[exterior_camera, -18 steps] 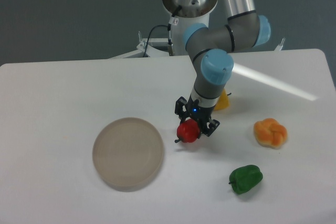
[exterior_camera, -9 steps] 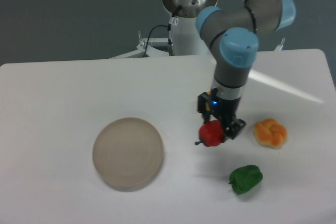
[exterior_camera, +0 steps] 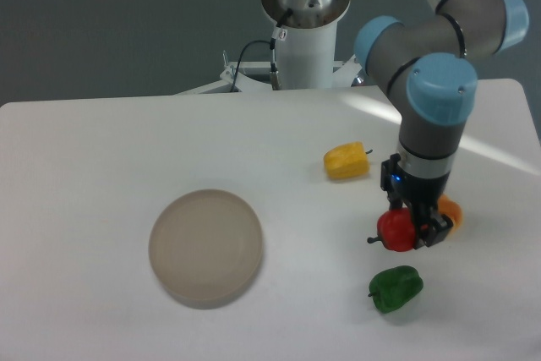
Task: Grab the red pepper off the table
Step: 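Lift the red pepper and carry it toward the orange pepper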
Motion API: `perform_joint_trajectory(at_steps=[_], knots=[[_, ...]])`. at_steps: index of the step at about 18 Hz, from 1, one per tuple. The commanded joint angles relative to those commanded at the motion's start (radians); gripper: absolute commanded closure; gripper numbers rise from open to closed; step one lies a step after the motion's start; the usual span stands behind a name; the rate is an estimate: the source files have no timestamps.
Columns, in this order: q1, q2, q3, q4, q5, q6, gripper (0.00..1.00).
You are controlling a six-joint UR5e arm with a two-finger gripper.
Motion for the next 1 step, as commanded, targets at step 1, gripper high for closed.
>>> perform_joint_trajectory(at_steps=[1], knots=[[0.000, -0.002, 0.002, 0.000, 0.002, 0.006, 0.61]])
